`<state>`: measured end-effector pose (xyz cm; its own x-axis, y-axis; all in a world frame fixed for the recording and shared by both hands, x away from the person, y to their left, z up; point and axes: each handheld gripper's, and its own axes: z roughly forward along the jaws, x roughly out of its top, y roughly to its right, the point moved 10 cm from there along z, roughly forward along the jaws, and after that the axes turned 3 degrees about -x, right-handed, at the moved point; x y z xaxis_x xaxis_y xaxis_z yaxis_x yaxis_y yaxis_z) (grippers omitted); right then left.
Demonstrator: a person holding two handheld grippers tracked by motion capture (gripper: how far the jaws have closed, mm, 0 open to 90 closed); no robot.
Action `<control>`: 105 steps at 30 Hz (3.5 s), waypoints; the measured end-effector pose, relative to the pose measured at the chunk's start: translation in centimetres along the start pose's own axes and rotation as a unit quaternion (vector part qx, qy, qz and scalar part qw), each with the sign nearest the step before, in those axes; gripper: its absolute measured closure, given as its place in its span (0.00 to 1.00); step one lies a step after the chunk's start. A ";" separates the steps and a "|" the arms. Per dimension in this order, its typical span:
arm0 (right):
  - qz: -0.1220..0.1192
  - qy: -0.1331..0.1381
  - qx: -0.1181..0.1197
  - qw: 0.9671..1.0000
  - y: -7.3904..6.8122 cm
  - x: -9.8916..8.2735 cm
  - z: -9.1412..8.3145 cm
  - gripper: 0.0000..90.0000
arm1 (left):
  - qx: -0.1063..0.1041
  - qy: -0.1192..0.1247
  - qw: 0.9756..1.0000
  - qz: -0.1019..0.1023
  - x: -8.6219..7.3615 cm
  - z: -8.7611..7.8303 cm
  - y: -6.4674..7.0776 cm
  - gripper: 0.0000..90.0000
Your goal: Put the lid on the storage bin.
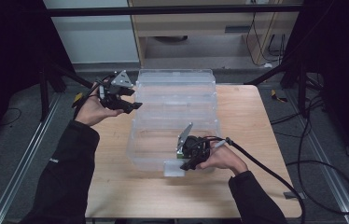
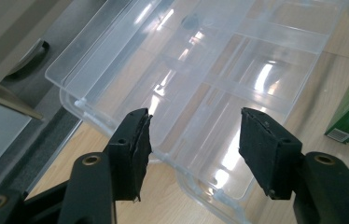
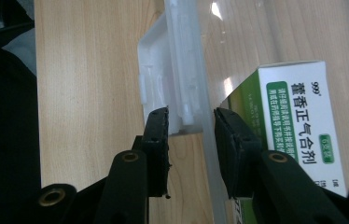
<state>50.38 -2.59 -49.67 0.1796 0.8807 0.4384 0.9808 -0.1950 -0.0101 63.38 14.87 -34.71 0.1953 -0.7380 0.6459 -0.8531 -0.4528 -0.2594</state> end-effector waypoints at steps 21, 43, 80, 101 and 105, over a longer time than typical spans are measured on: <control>-0.001 0.000 0.000 1.000 0.0 0.0 0.0 0.74 | -0.014 -0.018 0.999 0.035 1.9 2.4 -1.6 0.50; -0.006 0.002 0.002 1.000 0.0 0.0 0.0 0.74 | -0.043 -0.044 0.995 0.073 3.3 5.0 -1.9 0.56; -0.010 0.005 0.001 1.000 0.0 0.0 0.0 0.74 | -0.074 -0.096 0.984 0.128 2.5 8.5 -0.4 0.77; -0.005 0.004 -0.003 1.000 0.0 0.0 0.0 0.74 | -0.092 -0.096 0.979 0.156 2.5 8.0 0.1 0.94; -0.005 0.004 -0.004 1.000 0.0 0.0 0.0 0.74 | -0.094 -0.103 0.976 0.167 2.7 7.9 0.3 0.95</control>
<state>50.36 -2.59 -49.71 0.1699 0.8789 0.4458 0.9816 -0.1907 0.0018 67.49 8.75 -38.73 -0.0312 -0.9226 0.3845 -0.9559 -0.0849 -0.2812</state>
